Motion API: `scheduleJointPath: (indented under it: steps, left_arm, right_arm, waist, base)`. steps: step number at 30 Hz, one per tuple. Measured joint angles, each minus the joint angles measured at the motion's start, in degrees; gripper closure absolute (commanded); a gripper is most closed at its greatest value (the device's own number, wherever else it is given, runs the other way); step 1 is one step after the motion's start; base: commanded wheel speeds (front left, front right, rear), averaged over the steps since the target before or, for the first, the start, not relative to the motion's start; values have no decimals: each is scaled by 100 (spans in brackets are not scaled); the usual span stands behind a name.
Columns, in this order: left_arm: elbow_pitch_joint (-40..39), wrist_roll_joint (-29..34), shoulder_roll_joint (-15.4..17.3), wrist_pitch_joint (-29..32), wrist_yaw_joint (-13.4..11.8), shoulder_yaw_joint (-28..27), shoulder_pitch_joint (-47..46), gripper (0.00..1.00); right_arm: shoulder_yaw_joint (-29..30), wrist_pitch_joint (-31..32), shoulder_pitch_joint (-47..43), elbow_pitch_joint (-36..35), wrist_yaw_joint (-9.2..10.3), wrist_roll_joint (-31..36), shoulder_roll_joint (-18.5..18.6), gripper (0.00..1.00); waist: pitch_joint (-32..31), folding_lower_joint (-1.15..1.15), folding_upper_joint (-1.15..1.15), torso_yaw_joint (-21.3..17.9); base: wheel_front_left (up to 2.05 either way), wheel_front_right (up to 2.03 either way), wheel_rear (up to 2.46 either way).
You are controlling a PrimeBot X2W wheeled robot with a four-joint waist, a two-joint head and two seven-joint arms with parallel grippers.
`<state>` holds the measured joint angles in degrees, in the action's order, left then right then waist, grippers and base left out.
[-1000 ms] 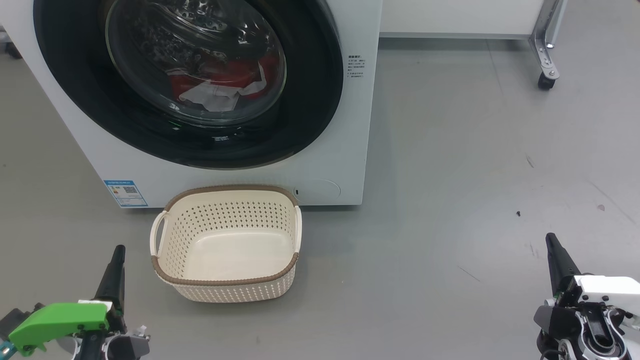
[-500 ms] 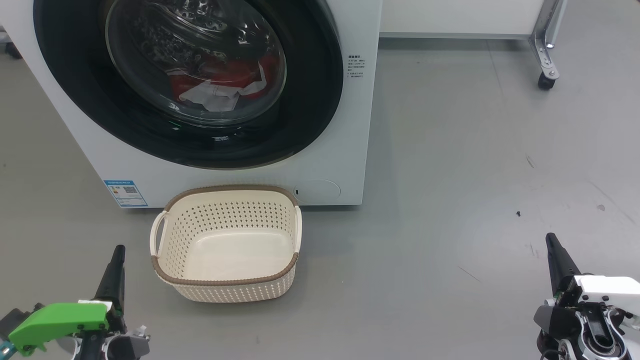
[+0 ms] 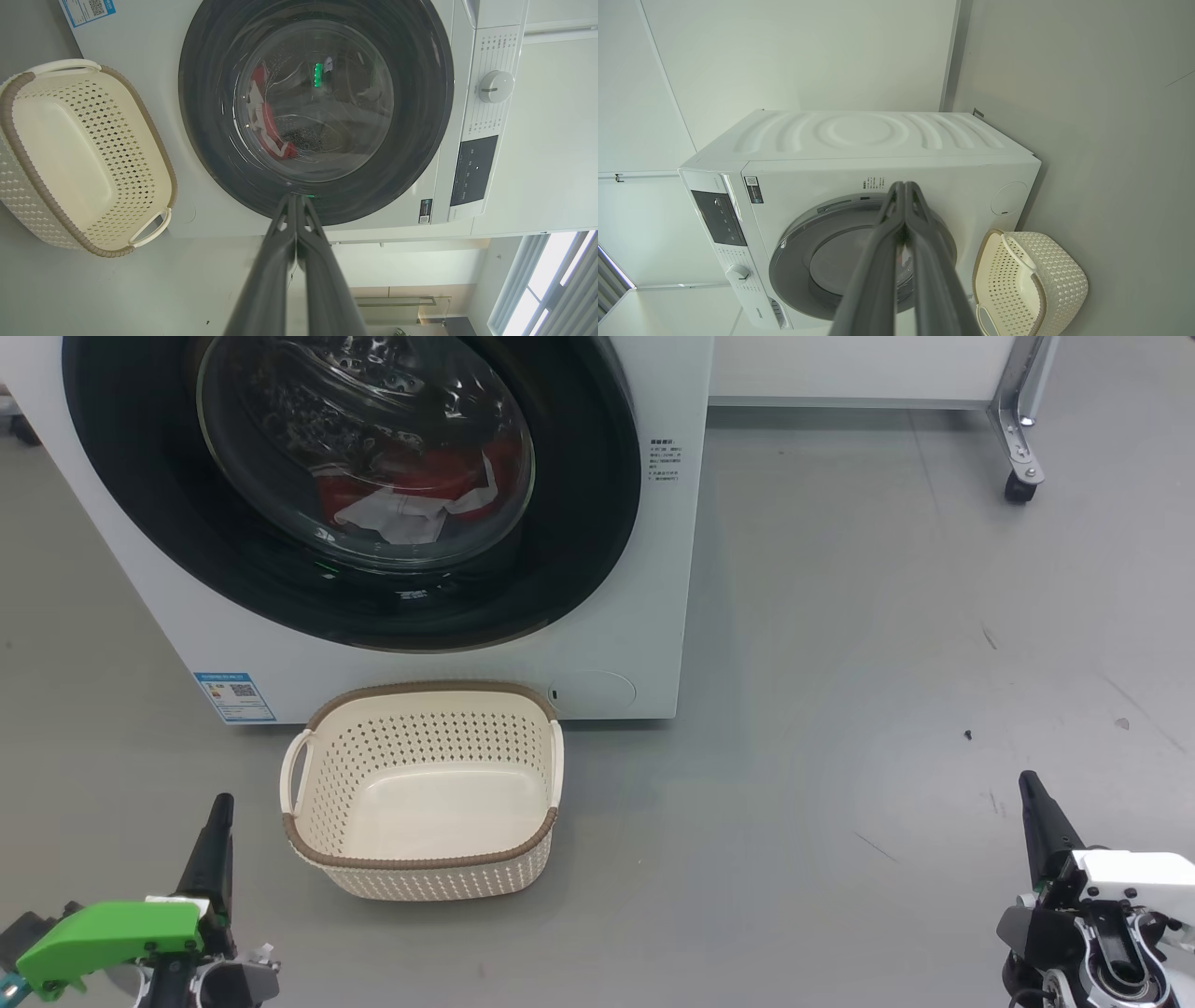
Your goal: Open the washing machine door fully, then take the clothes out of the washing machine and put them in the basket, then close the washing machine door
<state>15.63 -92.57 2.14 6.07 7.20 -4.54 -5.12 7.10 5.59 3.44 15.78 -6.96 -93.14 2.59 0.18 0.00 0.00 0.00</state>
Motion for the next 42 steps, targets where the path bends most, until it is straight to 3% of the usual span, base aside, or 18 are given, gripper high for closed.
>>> scheduleJointPath:
  steps: [3,4,10,27,42]
  left_arm:
    - [0,0,0,0,0,0,0,100]
    - [36,0,-4,-2,-1,4,3,0]
    - [319,0,-146,-11,-1,64,227,0]
    - [148,11,-140,-341,-1,222,227,0]
    - [-140,409,-135,-642,-1,118,225,0]
  right_arm:
    - [1,0,0,0,0,0,-1,100]
    - [-1,-2,-13,27,2,-1,-8,0]
    - [-15,-7,-307,313,4,0,-175,0]
    - [-108,-323,-305,153,4,316,-170,0]
    - [-191,-617,-271,-63,4,928,-145,0]
  waist:
    - [0,0,0,0]
    - [0,0,0,0]
    - [1,0,0,0]
    - [9,0,0,-27]
    - [14,0,0,-36]
  base:
    - [0,0,0]
    - [0,0,0]
    - [0,0,0]
    - [0,0,0]
    - [0,0,0]
